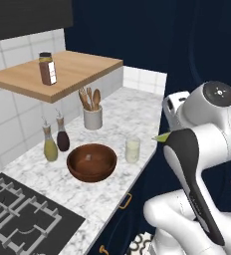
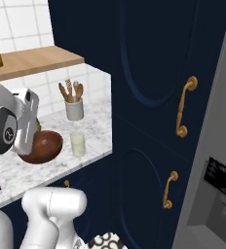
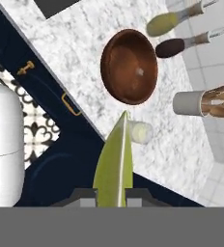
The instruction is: Grab a lemon wedge from the fridge and one ice cube from the ice bowl, and put them in the glass of lemonade.
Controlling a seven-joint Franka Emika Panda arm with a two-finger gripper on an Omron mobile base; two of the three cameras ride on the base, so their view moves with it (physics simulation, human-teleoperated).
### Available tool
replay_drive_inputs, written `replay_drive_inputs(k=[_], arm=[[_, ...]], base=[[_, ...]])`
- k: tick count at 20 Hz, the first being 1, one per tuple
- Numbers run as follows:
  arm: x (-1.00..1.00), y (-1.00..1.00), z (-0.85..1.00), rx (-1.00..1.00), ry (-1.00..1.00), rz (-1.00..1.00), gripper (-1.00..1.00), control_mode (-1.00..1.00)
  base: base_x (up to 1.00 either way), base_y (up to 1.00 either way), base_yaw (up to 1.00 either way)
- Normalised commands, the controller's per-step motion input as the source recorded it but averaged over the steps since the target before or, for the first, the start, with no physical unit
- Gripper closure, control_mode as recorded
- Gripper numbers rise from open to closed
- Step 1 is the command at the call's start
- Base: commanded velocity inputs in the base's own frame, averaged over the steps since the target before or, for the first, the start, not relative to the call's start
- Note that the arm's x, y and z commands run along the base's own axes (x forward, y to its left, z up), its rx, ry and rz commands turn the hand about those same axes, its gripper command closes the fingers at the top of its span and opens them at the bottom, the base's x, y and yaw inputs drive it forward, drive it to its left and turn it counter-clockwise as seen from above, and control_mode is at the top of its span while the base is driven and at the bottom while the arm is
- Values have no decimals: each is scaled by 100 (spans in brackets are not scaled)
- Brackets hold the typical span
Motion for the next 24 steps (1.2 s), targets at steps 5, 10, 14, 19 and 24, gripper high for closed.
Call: replay_drive_inputs(k=[5, 10, 14, 19, 24], arm=[[0, 0, -13, -32, 0, 37, 100, -100], [0, 0, -14, -27, -1, 34, 100, -100], [0, 0, -13, -19, -2, 31, 100, -100], [0, 0, -13, -17, 0, 29, 100, -100], [8, 0, -13, -18, -1, 26, 100, -100]], base=[[0, 0, 0], [0, 0, 0], [0, 0, 0], [0, 0, 0], [0, 0, 0]])
